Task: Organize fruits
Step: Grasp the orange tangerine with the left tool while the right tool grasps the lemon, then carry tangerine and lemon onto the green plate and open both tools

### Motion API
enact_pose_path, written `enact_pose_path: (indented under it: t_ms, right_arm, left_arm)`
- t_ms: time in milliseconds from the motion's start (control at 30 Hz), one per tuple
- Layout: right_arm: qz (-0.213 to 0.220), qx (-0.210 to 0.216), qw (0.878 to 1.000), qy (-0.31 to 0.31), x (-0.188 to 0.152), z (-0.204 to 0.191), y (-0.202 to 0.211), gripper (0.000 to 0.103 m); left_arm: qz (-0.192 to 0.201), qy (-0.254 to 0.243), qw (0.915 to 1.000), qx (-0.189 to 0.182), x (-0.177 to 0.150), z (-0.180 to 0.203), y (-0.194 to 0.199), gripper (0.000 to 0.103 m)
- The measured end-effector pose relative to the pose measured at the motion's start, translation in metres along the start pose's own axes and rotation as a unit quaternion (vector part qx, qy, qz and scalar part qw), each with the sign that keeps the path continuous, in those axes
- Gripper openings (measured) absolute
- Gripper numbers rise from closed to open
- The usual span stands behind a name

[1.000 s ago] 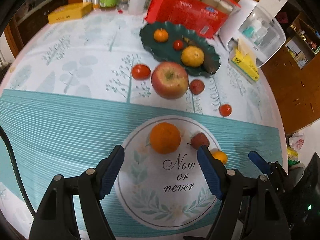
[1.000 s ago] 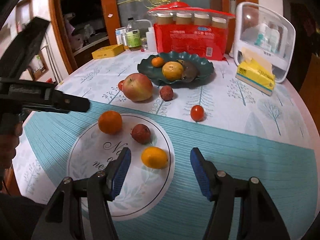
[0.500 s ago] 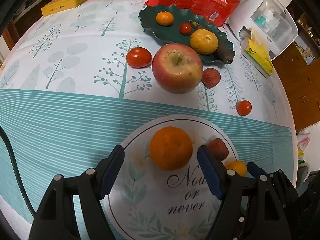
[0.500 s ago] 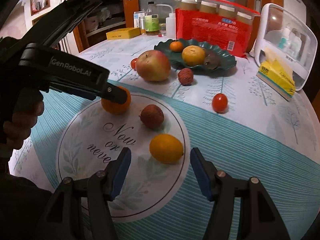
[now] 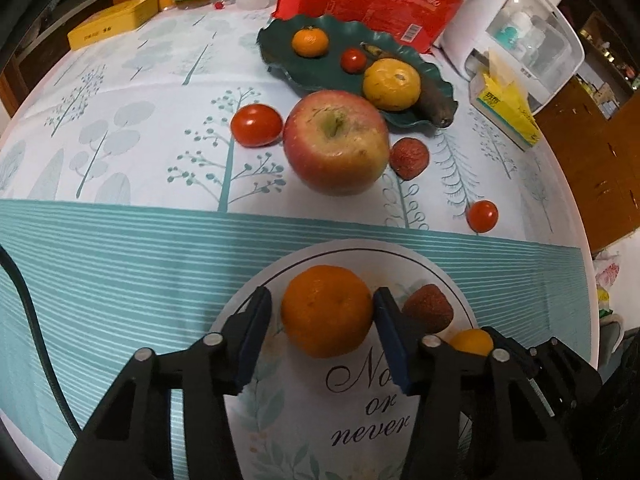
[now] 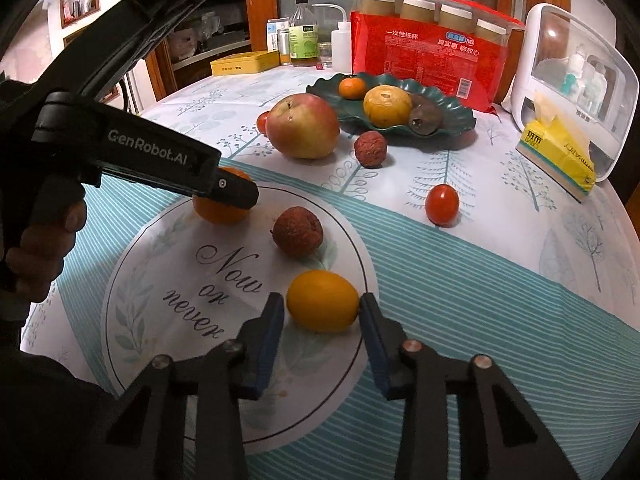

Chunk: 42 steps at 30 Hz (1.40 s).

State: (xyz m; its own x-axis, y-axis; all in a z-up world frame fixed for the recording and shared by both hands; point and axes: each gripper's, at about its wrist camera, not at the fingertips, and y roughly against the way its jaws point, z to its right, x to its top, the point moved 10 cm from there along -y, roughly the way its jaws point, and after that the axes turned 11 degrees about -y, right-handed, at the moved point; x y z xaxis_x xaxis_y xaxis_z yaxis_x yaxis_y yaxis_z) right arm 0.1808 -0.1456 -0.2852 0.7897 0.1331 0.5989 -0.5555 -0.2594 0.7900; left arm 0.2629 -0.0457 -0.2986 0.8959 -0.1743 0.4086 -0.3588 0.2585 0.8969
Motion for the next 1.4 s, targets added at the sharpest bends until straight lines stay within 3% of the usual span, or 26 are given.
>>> enact_pose_path:
  t_ms: [433,767,1100,1400]
  right_arm:
    - [-0.010,0.010,1.000,-0.003,0.003,-0.006,0.004,0.037]
    - [0.018,0.021,1.000,-0.009,0.042,-0.014,0.019,0.037]
    - [0.060,0.032,0.998,0.005,0.108,-0.038,0.015,0.037]
    - [0.073,0.039,0.996,-0.010,0.154,-0.059,-0.002,0.037]
  left_arm:
    - [0.015,0.007,0.9998,0.013,0.004,-0.008,0.012,0.044]
    - [0.053,0.011,0.9971,0.053,0.024,-0.048,0.050,0.044]
    - [0.092,-0.007,0.9917,0.090,0.073,-0.093,0.084,0.044]
    - [0.096,-0.032,0.9921,0.074,0.134,-0.109,0.087,0.044]
